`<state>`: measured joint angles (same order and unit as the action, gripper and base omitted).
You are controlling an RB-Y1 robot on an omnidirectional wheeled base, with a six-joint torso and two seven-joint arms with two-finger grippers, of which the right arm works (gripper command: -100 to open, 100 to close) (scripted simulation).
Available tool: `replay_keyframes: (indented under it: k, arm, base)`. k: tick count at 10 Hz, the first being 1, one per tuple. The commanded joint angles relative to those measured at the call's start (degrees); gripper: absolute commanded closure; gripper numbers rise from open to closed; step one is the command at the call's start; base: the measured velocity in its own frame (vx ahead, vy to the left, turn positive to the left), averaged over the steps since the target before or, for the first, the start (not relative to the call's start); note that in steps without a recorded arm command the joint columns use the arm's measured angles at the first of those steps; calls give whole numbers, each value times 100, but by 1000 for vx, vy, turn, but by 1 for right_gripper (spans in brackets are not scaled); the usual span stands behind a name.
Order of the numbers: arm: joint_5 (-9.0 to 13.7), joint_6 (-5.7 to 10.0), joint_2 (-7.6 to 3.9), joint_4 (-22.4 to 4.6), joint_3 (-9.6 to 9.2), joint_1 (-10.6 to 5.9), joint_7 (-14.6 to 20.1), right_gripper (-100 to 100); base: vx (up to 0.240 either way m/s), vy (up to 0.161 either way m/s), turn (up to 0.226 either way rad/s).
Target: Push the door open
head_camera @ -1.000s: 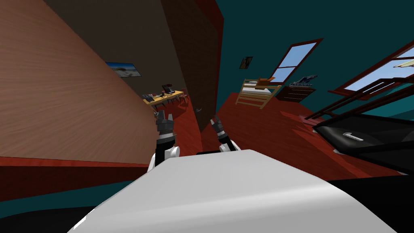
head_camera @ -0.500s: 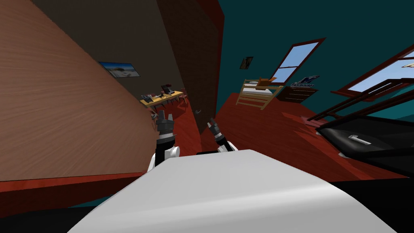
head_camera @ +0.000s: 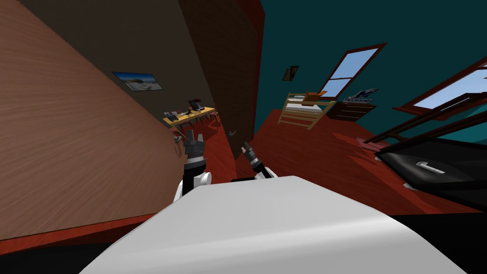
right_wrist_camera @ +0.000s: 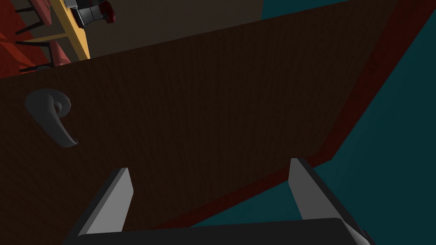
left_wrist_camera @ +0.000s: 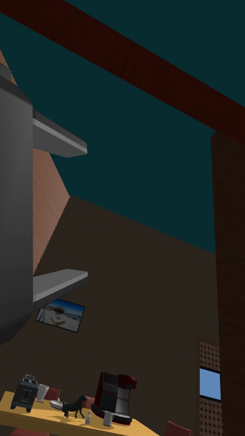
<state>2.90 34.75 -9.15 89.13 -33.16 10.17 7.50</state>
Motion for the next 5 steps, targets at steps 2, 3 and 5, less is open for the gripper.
replay_keyframes:
  k: [2,3,5]
  arm:
    - [18,86,-52,-283,-174,-113,10,-100]
    - [29,145,-77,-499,-305,-202,11,-100]
    - [39,204,-102,-716,-437,-291,11,-100]
  base:
    - [88,-21,1]
    - [134,-34,-2]
    - [115,-19,2]
